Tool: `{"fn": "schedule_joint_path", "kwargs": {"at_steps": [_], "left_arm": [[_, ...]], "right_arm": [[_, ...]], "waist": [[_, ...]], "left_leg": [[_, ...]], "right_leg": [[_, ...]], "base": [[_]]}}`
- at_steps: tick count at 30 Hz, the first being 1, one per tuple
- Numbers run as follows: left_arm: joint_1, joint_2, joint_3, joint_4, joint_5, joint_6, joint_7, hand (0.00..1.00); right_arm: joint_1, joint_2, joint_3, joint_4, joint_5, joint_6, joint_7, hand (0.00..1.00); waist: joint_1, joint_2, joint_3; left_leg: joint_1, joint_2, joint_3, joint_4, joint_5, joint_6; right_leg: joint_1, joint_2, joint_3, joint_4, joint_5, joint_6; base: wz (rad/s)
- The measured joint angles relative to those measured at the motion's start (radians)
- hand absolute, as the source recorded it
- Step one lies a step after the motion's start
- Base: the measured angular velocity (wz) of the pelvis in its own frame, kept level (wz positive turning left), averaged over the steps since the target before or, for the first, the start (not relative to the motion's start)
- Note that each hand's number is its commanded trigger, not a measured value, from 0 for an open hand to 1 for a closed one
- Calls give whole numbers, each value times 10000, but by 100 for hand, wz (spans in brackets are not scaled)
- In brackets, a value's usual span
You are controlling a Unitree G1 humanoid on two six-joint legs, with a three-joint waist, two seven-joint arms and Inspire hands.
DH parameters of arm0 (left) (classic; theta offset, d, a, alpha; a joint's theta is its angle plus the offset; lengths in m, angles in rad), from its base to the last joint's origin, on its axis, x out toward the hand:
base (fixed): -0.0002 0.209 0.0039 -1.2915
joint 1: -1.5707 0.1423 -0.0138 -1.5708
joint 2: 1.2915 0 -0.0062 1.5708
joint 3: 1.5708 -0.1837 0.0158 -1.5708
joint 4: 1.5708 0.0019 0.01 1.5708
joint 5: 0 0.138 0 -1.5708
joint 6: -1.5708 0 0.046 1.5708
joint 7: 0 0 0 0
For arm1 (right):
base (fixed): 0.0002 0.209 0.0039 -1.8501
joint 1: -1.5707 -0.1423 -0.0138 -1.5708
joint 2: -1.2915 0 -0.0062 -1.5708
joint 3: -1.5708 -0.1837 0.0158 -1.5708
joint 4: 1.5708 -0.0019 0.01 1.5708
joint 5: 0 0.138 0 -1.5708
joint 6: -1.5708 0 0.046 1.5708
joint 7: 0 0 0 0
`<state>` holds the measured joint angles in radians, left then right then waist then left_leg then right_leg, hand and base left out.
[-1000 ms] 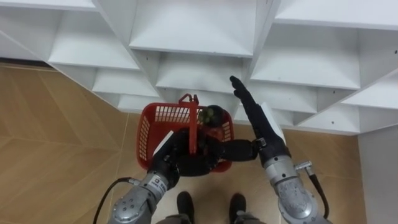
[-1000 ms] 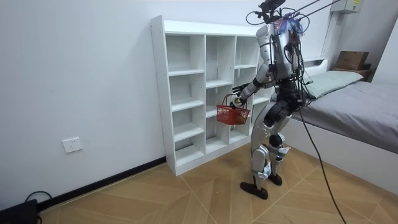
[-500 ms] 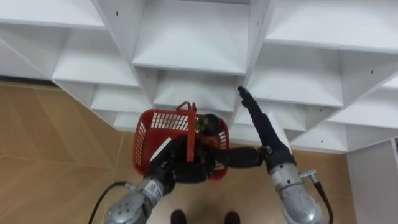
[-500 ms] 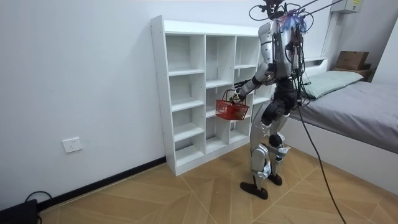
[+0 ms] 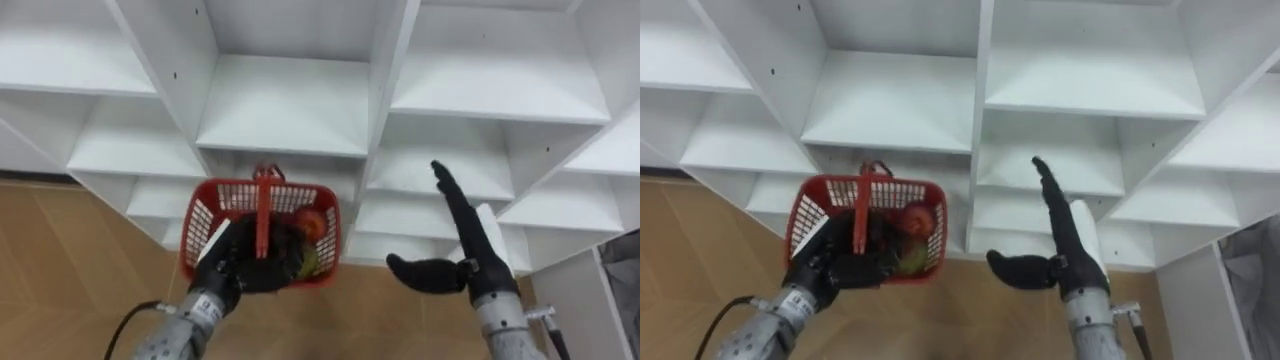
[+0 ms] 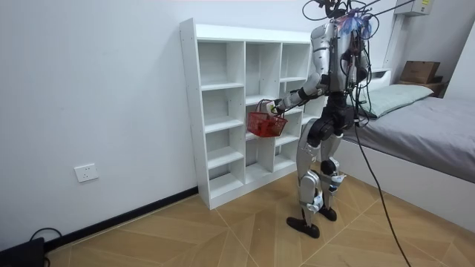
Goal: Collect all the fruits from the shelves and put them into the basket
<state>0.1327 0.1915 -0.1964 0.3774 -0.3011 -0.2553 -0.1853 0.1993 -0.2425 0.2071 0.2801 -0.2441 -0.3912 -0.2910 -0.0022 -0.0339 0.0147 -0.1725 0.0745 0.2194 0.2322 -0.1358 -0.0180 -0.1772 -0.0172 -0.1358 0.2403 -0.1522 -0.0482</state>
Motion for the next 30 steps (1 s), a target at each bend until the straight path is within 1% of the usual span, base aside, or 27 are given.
{"fn": "schedule_joint_path", "kwargs": {"at_steps": [2,4,5,6,7,10,13,14,17,22,24,26,28,30], "left_arm": [[159,3,121,0,-1,-60,98,100],[358,5,240,1,-4,-61,224,100],[496,6,322,1,-6,-61,275,100],[603,22,384,21,-10,-74,313,100],[627,42,381,71,-9,-85,344,100],[957,69,449,154,19,-85,485,100],[1139,68,551,490,17,-86,533,100],[1160,70,596,795,14,-85,578,100],[1188,73,720,1149,-6,-84,736,100],[1228,83,768,1312,-6,-87,877,100],[1230,150,770,1358,-7,-87,906,100],[1230,185,771,1377,-9,-87,932,100],[1229,191,772,1402,-9,-87,944,100],[1206,191,800,1654,-5,-170,966,100]], "right_arm": [[155,0,-54,-142,-288,-27,-160,0],[374,1,-54,-152,-471,-29,-200,0],[564,4,-51,-162,-495,-29,-209,0],[696,4,-48,-163,-498,-29,-233,0],[741,4,-49,-161,-484,-27,-238,0],[900,8,-109,-160,-499,-27,-221,0],[1018,40,-423,-44,-491,-6,-157,0],[1036,47,-503,28,-481,3,-159,0],[1146,63,-651,69,-478,5,-169,0],[1231,66,-718,356,-485,5,-128,0],[1355,66,-718,357,-484,4,-129,0],[1368,66,-719,356,-485,4,-132,0],[1369,66,-721,356,-458,4,-134,0],[1320,67,-730,458,-268,3,-134,0]], "waist": [[-31,-18,-14],[-33,-45,-49],[-25,-51,-113],[-18,-62,-135],[-7,-62,-135],[55,-36,-154],[45,14,-114],[50,47,-89],[34,70,-79],[29,6,-85],[36,-73,-60],[36,-99,-51],[34,-104,-50],[71,-89,-55]], "left_leg": [[266,-10,2,-124,-9,-20],[571,-16,1,-230,-30,-53],[733,-20,2,-293,-48,-77],[851,-21,2,-307,-64,-92],[917,-24,5,-337,-69,-94],[1195,-39,18,-464,-72,-101],[1525,-55,21,-512,-89,-123],[1677,-69,48,-544,-97,-130],[1792,-92,-13,-634,-108,-132],[1878,-117,-29,-647,-109,-133],[1948,-123,-28,-644,-110,-134],[1979,-127,-28,-644,-113,-137],[1998,-138,-29,-646,-115,-136],[2013,-141,-25,-663,-117,-132]], "right_leg": [[218,23,40,-78,-5,9],[551,42,50,-233,-4,22],[683,49,37,-322,-9,31],[828,54,38,-374,-4,39],[920,55,43,-376,-6,40],[1103,56,61,-366,-11,44],[1412,54,82,-372,-62,59],[1518,41,77,-377,-123,70],[1570,37,76,-336,-196,77],[1698,26,70,-359,-205,87],[1834,21,45,-370,-203,89],[1851,17,46,-386,-206,92],[1851,6,41,-388,-215,104],[1865,4,30,-463,-214,108]], "base": [[0],[0],[0],[0],[-4],[-7],[0],[3],[2],[0],[0],[0],[0],[0]]}}
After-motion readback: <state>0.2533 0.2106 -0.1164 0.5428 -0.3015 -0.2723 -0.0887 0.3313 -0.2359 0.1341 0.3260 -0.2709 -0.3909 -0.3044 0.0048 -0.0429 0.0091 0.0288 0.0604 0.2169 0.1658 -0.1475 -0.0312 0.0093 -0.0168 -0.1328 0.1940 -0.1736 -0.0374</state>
